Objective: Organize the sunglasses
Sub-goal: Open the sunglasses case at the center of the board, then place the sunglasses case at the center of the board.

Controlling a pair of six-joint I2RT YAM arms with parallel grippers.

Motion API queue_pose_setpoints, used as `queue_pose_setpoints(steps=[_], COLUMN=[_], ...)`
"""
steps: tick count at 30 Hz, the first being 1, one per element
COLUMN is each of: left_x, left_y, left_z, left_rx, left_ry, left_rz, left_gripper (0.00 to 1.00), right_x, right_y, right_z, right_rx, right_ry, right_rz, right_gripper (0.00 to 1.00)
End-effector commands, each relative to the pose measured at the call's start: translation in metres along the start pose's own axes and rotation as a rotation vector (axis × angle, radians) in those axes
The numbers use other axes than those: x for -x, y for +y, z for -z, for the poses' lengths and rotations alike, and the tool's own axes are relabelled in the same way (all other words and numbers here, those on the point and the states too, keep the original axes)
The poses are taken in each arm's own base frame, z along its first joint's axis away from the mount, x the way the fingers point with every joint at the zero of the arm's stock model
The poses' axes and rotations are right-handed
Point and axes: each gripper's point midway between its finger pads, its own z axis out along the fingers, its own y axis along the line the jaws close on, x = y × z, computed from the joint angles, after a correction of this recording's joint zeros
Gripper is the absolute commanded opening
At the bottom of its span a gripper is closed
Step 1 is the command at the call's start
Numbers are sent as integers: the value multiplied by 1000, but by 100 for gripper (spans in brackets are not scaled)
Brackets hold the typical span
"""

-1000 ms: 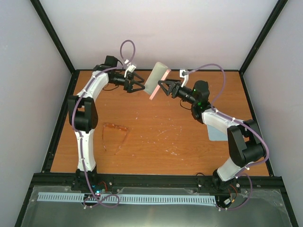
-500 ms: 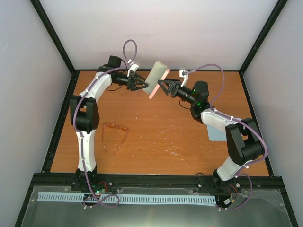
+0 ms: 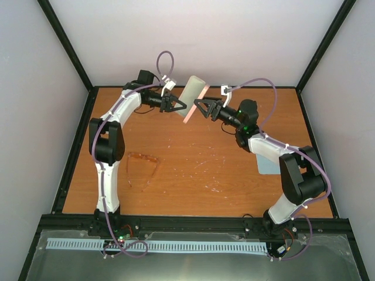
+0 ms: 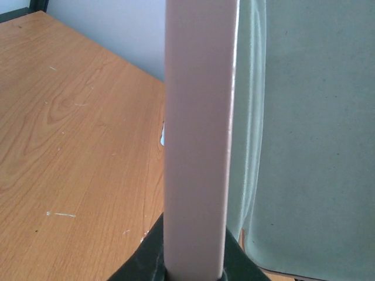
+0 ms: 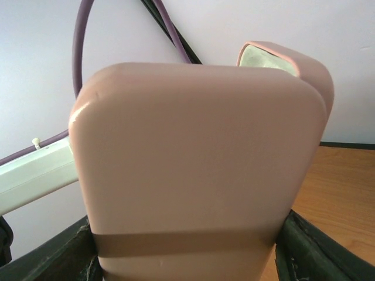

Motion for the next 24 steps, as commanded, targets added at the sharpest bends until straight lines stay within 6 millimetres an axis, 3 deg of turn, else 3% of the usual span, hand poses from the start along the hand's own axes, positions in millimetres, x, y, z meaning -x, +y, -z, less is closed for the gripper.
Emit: queue_pose_setpoints(steps=[1,2,4,7,10,12,15,18,24], left_x=[19,22,26,30,21,8,-16,-43,-81], left_y=[-12,-12,-11,-1,14,26,45,48,53], left_z=[5,6,9,14,16,13,7,-11,-37], left_rx=[13,26,69,188,327,407,495,486,478], left_ry=[-3,2,28,101,235,348,505,648,864], left_rz=[-75,-88,-116,-195,-307,-375,-445,-528,-664], left_gripper=[1,1,1,1,1,1,1,1,1], right_x=[17,14,8,-2,-10,-10,-2,0,-8], right_y=[11,7,-3,-35,-81,-95,-100,-100,-104], right_z=[-2,-1,4,32,101,158,213,230,221], right_rx=[15,-2,-63,-263,-644,-884,-1091,-1134,-1078], right_ry=[-30,-21,3,29,31,24,6,10,-9], right_rz=[53,50,40,2,-1,31,100,116,69], right_gripper=[26,36,67,88,89,86,76,74,73])
